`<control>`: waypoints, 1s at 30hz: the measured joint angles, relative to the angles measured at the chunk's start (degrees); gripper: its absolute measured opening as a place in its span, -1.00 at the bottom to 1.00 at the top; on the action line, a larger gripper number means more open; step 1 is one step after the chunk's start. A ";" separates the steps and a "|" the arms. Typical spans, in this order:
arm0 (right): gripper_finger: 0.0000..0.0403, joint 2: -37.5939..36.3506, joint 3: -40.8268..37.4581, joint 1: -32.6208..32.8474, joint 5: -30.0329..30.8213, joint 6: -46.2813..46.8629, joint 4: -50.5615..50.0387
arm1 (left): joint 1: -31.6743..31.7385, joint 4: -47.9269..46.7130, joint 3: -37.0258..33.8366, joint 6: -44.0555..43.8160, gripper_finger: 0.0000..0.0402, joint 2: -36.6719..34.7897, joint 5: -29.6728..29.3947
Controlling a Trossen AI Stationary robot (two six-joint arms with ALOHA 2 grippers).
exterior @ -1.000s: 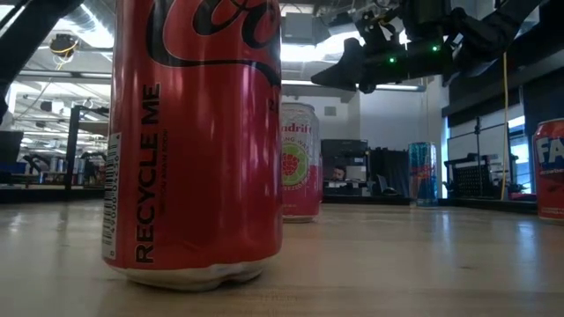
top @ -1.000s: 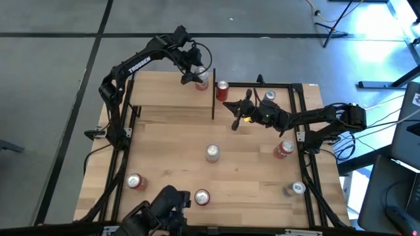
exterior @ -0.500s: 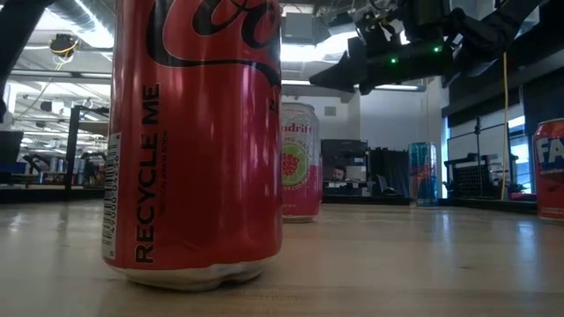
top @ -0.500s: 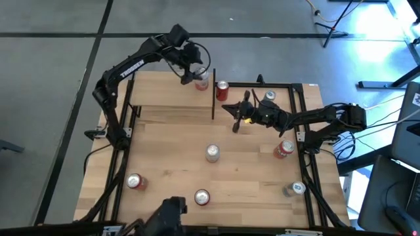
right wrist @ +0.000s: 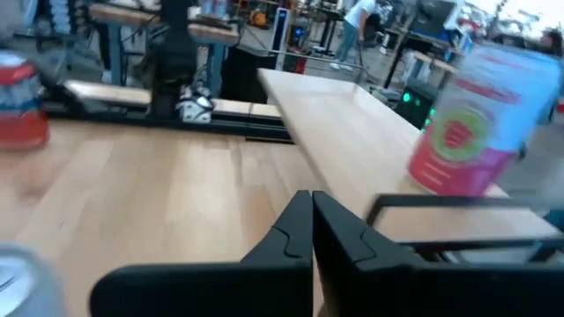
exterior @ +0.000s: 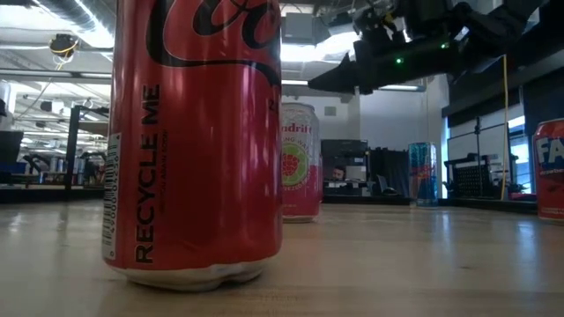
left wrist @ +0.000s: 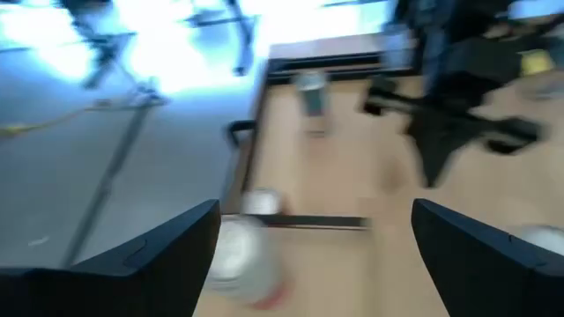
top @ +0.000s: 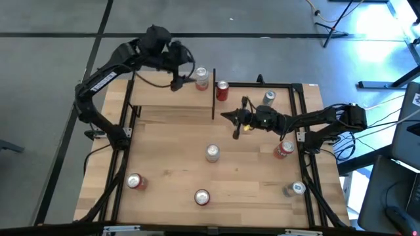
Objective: Place canned beverage on shelf
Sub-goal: Put the pink soda can aligned with the other pink soda can on the shelf
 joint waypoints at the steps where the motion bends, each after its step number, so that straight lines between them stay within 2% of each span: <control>1: -1.00 0.00 0.00 0.99 1.47 -0.94 -0.35 | -0.94 -0.99 0.00 -0.65 0.76 -0.15 0.50; 4: -1.00 -0.01 0.00 3.41 5.84 -2.68 -2.30 | -3.63 -3.03 -1.32 -2.86 0.76 -0.15 0.64; 8: -1.00 -1.45 0.00 5.19 9.04 -3.46 -7.14 | -8.22 -1.81 -8.20 -5.14 0.76 -0.04 0.02; 12: -1.00 -3.97 0.00 5.23 7.13 -1.48 -12.42 | -13.24 2.74 -16.87 -8.38 0.76 0.02 -2.60; 18: -1.00 -3.83 -0.04 6.18 5.52 2.26 -18.15 | -20.55 10.59 -25.89 -12.15 0.76 0.05 -10.74; 30: -1.00 -2.99 -0.92 12.56 5.48 8.21 -18.23 | -28.99 23.45 -37.33 -16.87 0.76 0.02 -11.51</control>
